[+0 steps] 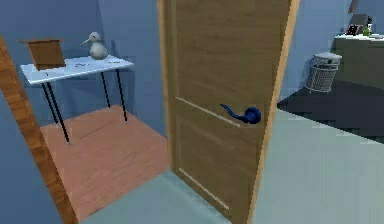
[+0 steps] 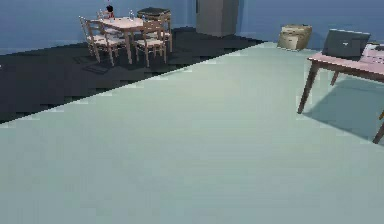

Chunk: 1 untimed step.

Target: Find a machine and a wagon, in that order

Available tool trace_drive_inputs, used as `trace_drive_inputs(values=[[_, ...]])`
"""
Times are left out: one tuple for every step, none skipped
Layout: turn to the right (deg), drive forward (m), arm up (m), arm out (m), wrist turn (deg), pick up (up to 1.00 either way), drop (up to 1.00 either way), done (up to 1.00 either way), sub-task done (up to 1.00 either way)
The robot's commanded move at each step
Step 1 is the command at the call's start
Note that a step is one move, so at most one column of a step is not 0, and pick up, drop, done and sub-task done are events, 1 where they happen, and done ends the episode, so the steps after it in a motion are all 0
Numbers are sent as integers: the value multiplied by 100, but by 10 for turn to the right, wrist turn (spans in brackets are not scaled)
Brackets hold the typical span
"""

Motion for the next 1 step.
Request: trace_drive_inputs(values=[[-300,0,0,0,0,0,0,0,0]])
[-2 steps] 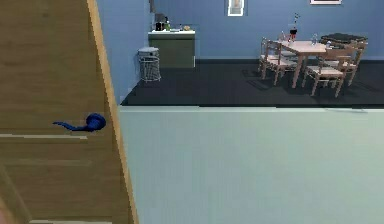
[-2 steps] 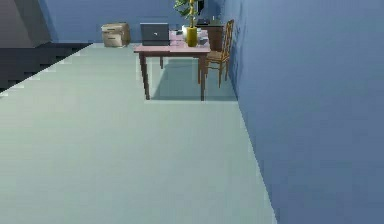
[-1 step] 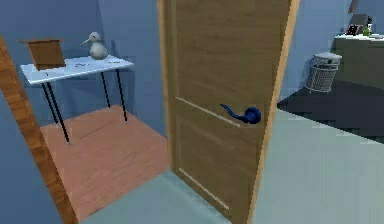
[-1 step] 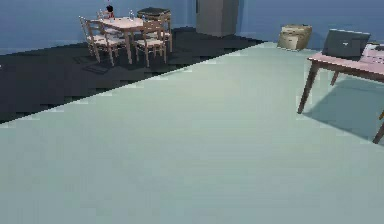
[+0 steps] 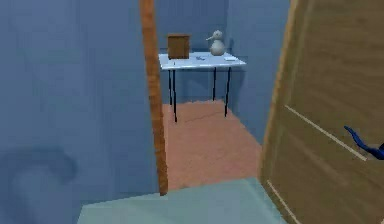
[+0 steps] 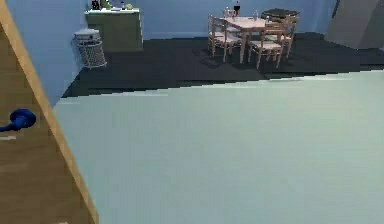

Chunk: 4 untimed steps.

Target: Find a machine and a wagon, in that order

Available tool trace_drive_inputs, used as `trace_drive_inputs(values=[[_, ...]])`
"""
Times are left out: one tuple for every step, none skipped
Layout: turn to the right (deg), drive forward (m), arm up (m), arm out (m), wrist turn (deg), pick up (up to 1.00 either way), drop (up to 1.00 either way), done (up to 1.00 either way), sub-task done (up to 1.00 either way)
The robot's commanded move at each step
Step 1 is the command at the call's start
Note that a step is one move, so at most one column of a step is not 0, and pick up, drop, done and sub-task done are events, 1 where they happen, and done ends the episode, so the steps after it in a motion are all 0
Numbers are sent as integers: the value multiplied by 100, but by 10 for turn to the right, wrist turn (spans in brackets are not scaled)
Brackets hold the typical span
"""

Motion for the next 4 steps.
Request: trace_drive_inputs(values=[[0,90,0,0,0,0,0,0,0],[150,0,0,0,0,0,0,0,0],[0,35,0,0,0,0,0,0,0],[-270,0,0,0,0,0,0,0,0]])
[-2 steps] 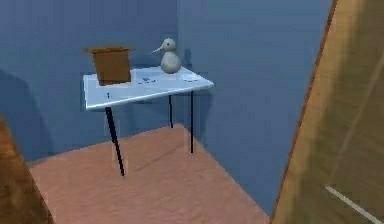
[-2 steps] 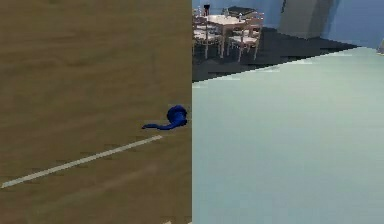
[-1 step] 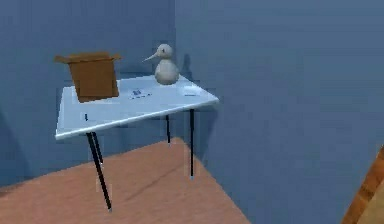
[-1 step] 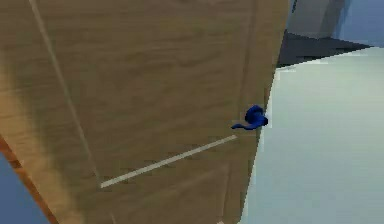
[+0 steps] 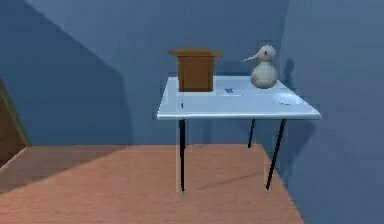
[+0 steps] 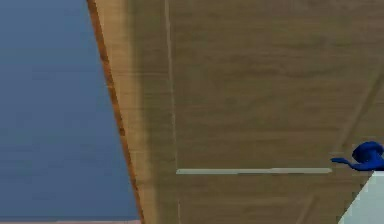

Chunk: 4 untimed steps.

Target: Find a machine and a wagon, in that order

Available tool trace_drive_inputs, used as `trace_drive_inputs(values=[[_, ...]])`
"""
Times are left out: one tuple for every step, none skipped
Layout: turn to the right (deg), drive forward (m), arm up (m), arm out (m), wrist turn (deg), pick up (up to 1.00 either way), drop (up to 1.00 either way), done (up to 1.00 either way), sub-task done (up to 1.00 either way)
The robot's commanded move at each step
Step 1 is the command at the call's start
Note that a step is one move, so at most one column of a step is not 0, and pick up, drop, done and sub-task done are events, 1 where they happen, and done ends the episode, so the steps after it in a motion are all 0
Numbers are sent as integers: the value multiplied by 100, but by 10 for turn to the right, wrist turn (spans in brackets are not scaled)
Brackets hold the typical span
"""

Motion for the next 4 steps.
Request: trace_drive_inputs(values=[[0,45,0,0,0,0,0,0,0],[-450,0,0,0,0,0,0,0,0],[-420,0,0,0,0,0,0,0,0],[0,100,0,0,0,0,0,0,0]])
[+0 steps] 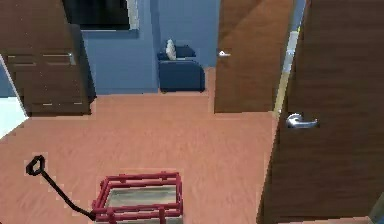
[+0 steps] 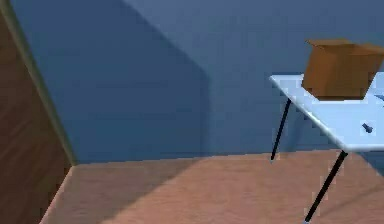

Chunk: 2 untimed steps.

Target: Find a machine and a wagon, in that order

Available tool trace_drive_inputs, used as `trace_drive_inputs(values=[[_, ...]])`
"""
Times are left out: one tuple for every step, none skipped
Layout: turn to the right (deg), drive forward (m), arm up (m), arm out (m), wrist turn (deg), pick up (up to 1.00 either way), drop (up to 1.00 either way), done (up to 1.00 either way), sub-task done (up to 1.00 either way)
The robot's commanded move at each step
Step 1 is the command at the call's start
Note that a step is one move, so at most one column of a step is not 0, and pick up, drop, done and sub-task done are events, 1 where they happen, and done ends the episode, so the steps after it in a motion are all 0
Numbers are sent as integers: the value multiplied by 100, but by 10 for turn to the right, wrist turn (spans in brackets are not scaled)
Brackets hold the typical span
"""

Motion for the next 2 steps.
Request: trace_drive_inputs(values=[[-210,0,0,0,0,0,0,0,0],[0,10,0,0,0,0,0,0,0]])
